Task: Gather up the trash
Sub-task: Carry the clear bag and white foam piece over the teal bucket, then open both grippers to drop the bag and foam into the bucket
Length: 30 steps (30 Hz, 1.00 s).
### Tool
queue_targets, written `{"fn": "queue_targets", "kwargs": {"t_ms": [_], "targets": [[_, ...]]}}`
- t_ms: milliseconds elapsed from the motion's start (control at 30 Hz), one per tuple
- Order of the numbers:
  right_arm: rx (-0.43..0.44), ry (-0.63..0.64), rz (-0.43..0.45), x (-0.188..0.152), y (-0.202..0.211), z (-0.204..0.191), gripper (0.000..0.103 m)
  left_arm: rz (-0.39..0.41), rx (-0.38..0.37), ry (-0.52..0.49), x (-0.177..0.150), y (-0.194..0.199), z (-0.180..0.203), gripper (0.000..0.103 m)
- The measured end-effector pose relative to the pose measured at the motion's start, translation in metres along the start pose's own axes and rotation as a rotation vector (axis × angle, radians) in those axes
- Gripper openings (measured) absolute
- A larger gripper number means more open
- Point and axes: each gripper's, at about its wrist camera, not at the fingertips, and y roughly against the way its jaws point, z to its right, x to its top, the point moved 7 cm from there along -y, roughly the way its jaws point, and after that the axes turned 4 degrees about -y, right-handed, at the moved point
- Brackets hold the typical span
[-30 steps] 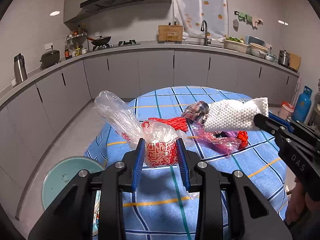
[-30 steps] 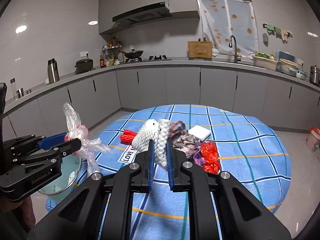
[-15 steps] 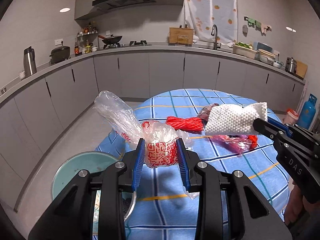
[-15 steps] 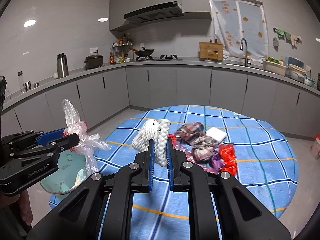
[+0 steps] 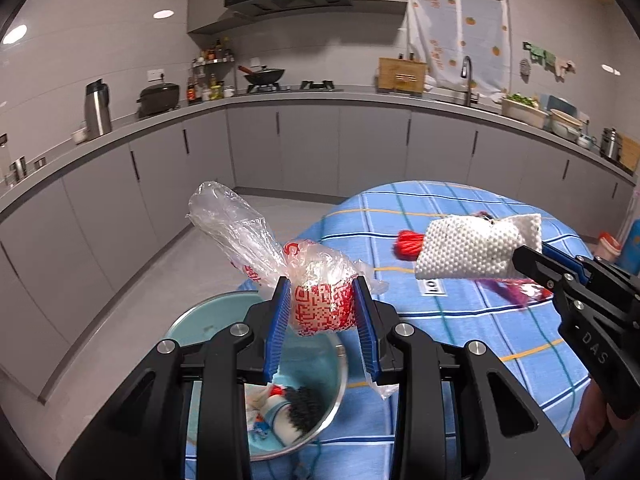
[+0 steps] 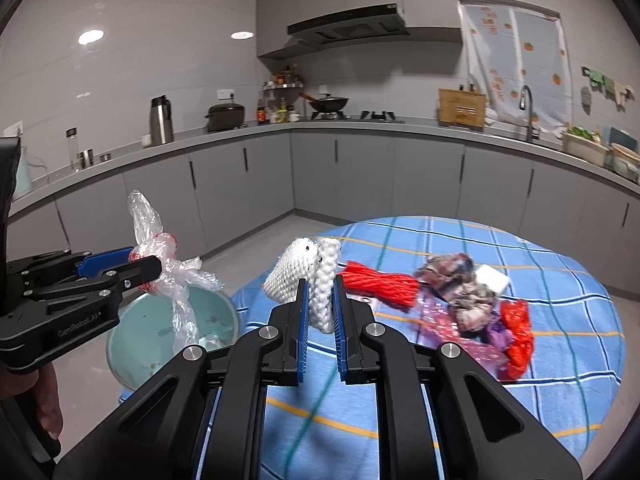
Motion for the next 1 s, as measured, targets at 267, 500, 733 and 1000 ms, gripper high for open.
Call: {"fn": "queue_targets", "kwargs": {"t_ms": [267,500,733,1000], "targets": [[0.063,0.031,-0.009,0.001,-0.01,-0.032,0.012,-0.024,0.068,0.03,-0.012,0.002,-0.038,0.032],[0.123,0.07,-0.023,0.0,-0.021,-0.066,0.012,-0.057,0.12,0.061,-0.024,-0.001,-0.068,0.032],[0.164,0.103,-0.046,-0.006,-0.034,-0.09,0.012,-0.079,0.13,0.074,-0.033,-0.004,-0.077,0.033],[0.194,0.131,-0.076,-0.015,-0.049,-0.112,0.012,-0.108,0.142,0.095,-0.043,-0.014,-0.089,0.033]]}}
